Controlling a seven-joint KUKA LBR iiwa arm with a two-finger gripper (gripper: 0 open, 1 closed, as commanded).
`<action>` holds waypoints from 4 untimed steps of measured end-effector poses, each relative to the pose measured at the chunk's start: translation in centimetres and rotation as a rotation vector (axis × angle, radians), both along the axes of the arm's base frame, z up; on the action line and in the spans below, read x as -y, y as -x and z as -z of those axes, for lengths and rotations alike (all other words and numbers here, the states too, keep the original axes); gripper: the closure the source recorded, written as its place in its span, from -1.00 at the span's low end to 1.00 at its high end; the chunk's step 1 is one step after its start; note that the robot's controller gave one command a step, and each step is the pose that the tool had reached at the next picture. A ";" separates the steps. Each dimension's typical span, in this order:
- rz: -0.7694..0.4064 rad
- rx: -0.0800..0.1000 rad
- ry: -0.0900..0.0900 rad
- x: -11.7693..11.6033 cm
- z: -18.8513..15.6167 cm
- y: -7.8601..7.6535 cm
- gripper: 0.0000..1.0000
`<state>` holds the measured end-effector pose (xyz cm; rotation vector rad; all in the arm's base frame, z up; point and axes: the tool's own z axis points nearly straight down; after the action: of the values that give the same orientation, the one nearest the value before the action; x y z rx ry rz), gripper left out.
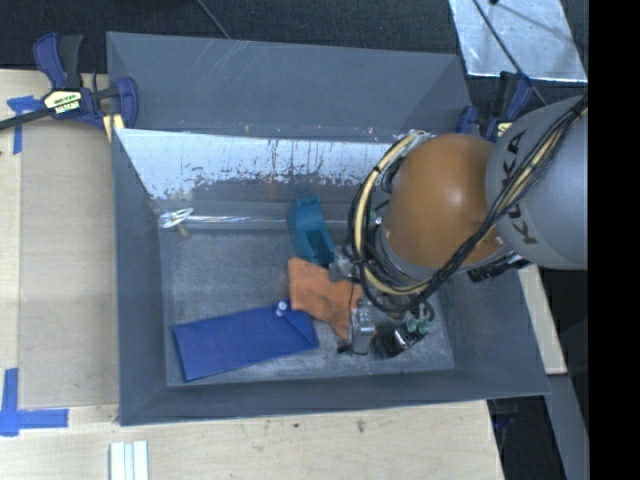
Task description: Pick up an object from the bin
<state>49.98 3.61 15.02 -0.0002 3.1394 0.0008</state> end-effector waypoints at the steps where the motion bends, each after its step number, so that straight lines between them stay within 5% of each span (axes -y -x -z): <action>1: 0.002 0.001 0.000 0.0 0.1 -0.1 -1.00; 2: -0.004 0.001 -0.001 1.3 3.6 -0.7 -1.00; 3: -0.012 -0.018 -0.004 2.4 6.2 -6.1 1.00; 4: -0.012 -0.018 -0.004 2.4 6.2 -6.1 1.00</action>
Offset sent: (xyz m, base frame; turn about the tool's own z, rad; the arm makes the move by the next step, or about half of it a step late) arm 0.0133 -0.0374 -0.0298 -0.2602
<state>56.13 1.19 8.77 -0.0195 3.1572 0.0073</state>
